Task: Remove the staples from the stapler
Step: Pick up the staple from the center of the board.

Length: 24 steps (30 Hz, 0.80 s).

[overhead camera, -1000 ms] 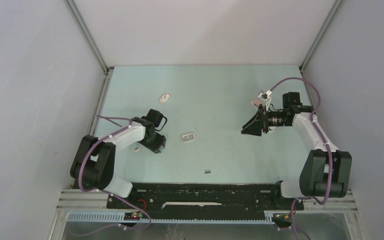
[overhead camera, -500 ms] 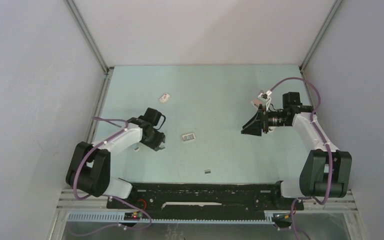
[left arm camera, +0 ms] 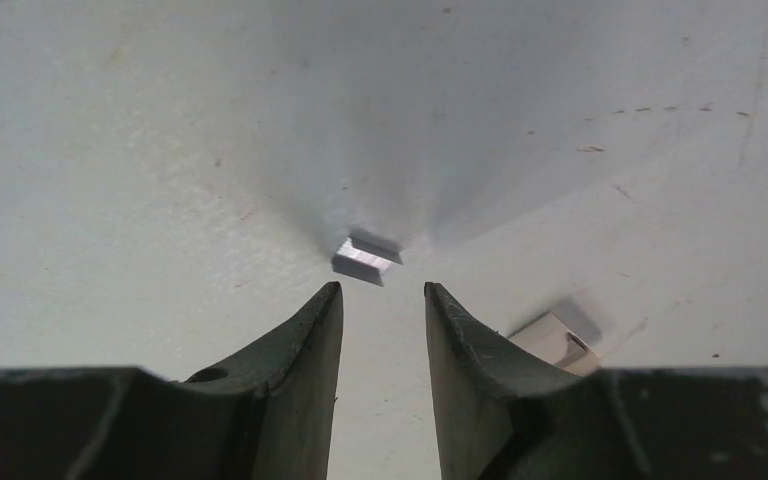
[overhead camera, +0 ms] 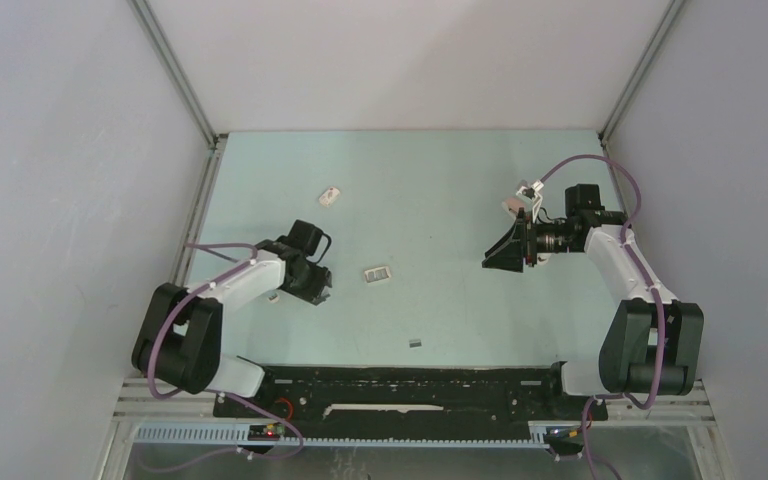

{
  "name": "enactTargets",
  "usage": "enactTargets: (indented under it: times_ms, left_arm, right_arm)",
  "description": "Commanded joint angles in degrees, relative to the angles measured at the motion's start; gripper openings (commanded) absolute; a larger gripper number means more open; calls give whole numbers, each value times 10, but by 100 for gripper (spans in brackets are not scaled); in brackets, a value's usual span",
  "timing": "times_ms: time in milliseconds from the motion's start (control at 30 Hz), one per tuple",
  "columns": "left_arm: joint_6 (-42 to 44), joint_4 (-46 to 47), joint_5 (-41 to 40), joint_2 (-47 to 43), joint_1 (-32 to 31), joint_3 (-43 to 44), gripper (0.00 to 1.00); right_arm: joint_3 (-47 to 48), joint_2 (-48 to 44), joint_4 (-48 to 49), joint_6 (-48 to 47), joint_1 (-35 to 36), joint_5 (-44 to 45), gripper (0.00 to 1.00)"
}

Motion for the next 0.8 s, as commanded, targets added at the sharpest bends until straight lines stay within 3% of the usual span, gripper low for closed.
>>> enactTargets:
  times_ms: [0, 767]
  left_arm:
    - [-23, 16, 6, -4, -1, -25, 42]
    - [-30, 40, 18, 8, -8, -39, 42]
  right_arm:
    - [9, -4, -2, -10, -5, -14, 55]
    - [10, -2, -5, -11, -5, -16, 56]
